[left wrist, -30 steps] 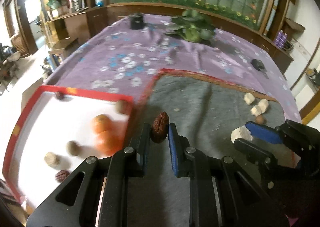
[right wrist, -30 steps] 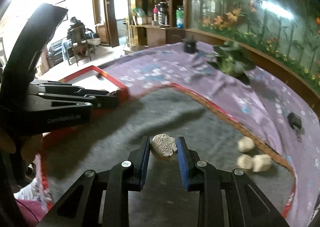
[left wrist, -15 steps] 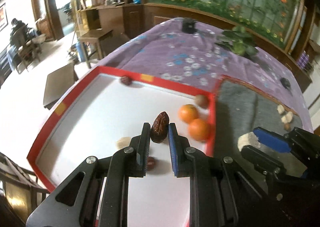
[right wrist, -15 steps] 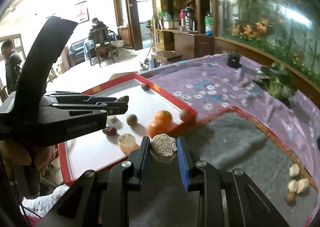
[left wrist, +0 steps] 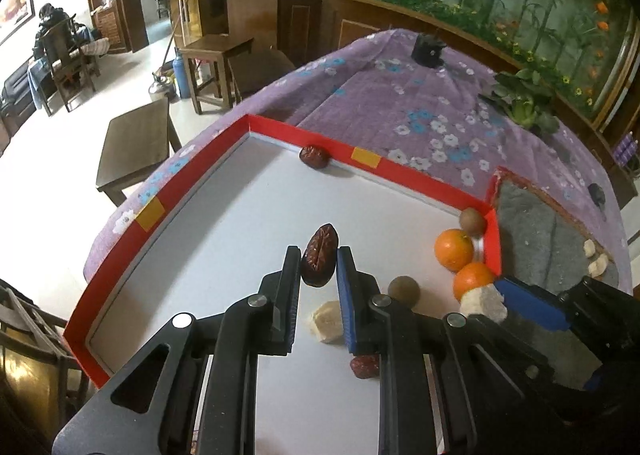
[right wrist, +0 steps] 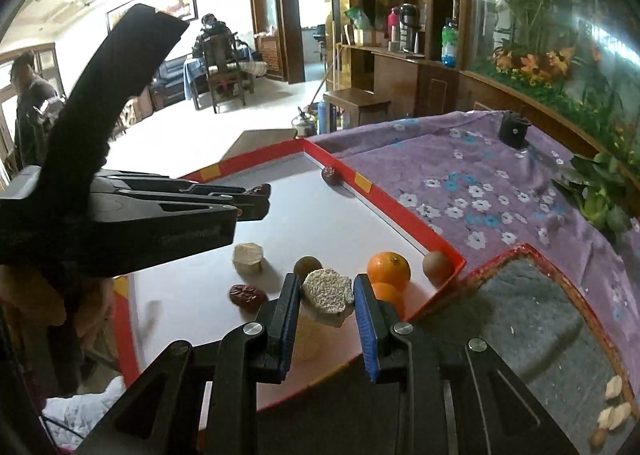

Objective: Organize fruits
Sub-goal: 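Carry the date and cube over the tray and open both tools, then move both tools back over the mat toward the remaining items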

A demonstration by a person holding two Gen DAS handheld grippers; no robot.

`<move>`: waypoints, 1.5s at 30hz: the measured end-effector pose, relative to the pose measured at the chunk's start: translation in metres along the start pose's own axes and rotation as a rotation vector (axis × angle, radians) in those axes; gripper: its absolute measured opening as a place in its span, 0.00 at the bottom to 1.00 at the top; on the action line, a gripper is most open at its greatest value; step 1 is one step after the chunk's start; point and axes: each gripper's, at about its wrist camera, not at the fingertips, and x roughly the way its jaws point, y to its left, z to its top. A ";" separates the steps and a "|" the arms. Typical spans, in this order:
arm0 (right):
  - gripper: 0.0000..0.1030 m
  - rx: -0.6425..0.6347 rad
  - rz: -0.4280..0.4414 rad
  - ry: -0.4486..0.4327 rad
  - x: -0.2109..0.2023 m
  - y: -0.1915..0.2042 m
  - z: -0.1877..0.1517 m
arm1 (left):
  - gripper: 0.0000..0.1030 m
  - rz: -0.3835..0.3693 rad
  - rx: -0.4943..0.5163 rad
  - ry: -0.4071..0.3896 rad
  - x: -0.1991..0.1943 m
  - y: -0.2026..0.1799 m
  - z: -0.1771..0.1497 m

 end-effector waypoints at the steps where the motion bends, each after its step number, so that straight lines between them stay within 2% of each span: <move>1: 0.25 0.000 -0.001 0.010 0.005 0.000 0.001 | 0.17 -0.002 -0.001 0.005 0.002 0.001 0.000; 5: 0.26 0.019 -0.002 0.036 0.022 -0.004 0.001 | 0.17 0.021 -0.007 0.021 0.009 0.004 0.000; 11: 0.28 0.056 0.068 0.035 0.033 -0.004 -0.001 | 0.18 0.047 -0.023 0.032 0.012 0.006 -0.002; 12: 0.31 0.059 0.072 0.035 0.031 -0.003 -0.002 | 0.25 0.052 -0.021 0.029 0.012 0.006 -0.002; 13: 0.31 0.060 0.070 0.031 0.029 -0.002 -0.003 | 0.36 0.058 -0.024 0.023 0.010 0.005 -0.002; 15: 0.32 0.070 0.064 0.016 0.021 -0.004 -0.006 | 0.48 0.050 -0.037 -0.002 0.004 0.005 -0.003; 16: 0.32 0.083 0.068 0.010 0.017 -0.006 -0.008 | 0.49 0.047 -0.040 -0.012 0.002 0.005 -0.003; 20: 0.32 0.124 0.077 -0.024 -0.007 -0.013 -0.017 | 0.50 0.070 -0.025 -0.042 -0.008 -0.005 -0.005; 28: 0.35 0.150 0.022 -0.073 -0.049 -0.029 -0.029 | 0.50 0.037 0.015 -0.079 -0.026 -0.041 -0.008; 39: 0.36 0.235 -0.067 -0.092 -0.087 -0.067 -0.061 | 0.50 -0.023 0.105 -0.081 -0.032 -0.101 -0.015; 42: 0.36 0.258 -0.112 -0.091 -0.102 -0.082 -0.078 | 0.50 -0.056 0.127 -0.061 -0.028 -0.123 -0.018; 45: 0.36 0.266 -0.193 -0.072 -0.122 -0.101 -0.101 | 0.51 -0.132 0.169 -0.043 -0.026 -0.153 -0.021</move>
